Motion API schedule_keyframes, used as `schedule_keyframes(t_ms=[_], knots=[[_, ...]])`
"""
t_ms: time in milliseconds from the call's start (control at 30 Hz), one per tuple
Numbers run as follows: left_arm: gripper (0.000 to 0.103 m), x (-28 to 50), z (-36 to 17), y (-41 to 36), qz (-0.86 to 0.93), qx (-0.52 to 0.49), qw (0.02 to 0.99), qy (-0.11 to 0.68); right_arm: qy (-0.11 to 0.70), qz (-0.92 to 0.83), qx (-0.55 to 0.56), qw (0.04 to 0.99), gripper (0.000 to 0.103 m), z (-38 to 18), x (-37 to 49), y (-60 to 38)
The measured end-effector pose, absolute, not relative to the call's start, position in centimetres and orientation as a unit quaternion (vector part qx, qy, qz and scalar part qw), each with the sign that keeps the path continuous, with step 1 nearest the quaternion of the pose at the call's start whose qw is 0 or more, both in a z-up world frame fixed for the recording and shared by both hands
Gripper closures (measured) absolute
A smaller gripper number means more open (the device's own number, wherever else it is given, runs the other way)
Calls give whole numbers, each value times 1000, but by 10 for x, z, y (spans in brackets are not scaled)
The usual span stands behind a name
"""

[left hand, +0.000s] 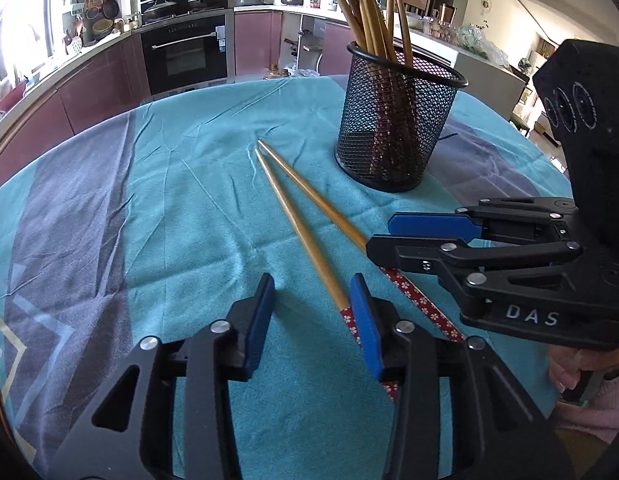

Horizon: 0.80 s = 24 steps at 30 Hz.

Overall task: Organize utensils
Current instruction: 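Move both grippers down to the last pair of chopsticks on the cloth, then grasp one chopstick with the left gripper while the right grasps the other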

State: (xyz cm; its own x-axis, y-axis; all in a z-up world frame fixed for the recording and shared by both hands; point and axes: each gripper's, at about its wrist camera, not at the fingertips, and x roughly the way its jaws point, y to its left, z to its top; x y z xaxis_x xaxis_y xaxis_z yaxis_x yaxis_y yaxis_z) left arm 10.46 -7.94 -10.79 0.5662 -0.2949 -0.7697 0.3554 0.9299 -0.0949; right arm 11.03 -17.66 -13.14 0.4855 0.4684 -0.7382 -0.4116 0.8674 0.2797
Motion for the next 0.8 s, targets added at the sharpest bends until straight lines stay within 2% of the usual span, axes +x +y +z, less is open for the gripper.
schedule_keyframes(t_ms=[433,567,667,767,800], knots=[[69,119,-106,-74,-177,18,882,436,436,250,-1,864,78,-130,131,-153],[71,124,-106,-76,-172,19,882,437,436,246,-5,866,81,-130,137,-150],[75,128,-107,-78,-168,20,884,436,438,245,-1,865,85,-131,139,-151],[83,131,-107,-79,-164,17,885,435,439,244,8,864,92,-131,140,-154],[89,132,-108,-79,-163,14,885,435,440,244,11,864,94,-132,140,-155]])
